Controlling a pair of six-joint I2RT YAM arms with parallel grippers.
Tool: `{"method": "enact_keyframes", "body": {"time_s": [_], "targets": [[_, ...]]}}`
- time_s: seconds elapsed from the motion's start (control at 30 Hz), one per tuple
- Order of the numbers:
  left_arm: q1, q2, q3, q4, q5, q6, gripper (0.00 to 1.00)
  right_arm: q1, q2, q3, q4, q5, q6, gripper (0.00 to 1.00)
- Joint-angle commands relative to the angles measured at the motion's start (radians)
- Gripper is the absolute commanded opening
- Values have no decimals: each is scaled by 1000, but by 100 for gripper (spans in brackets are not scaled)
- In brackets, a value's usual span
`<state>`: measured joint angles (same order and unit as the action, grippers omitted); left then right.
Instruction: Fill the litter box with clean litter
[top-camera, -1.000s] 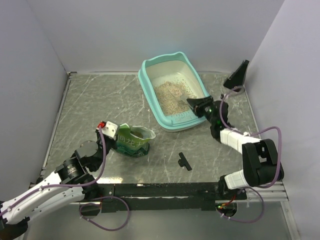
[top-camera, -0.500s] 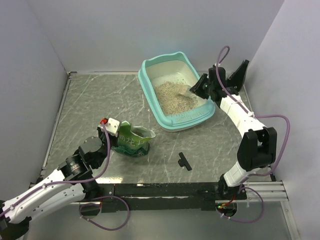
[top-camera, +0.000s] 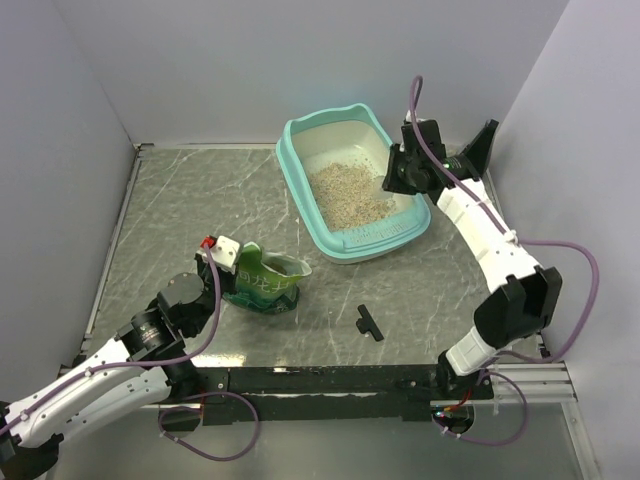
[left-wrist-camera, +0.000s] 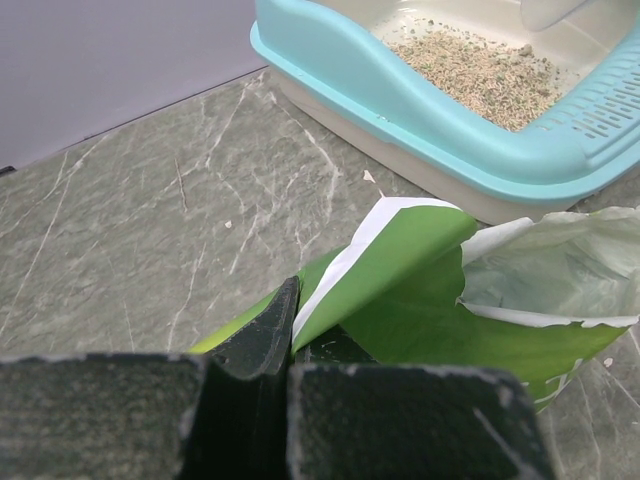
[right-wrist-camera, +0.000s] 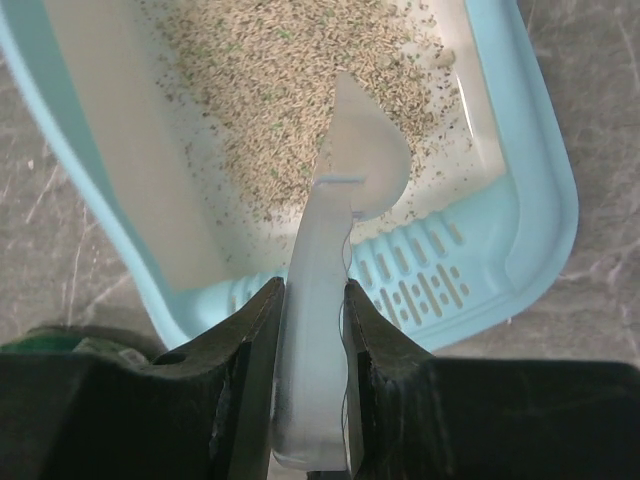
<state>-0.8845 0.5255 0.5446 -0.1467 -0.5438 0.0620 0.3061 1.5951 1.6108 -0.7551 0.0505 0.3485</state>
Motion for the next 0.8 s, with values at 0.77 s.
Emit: {"method": "enact_keyframes", "body": {"time_s": [0.77], "targets": [[12,13,28,19,148,-21,1,278,-658,-152,-188,-594,6,0]]}}
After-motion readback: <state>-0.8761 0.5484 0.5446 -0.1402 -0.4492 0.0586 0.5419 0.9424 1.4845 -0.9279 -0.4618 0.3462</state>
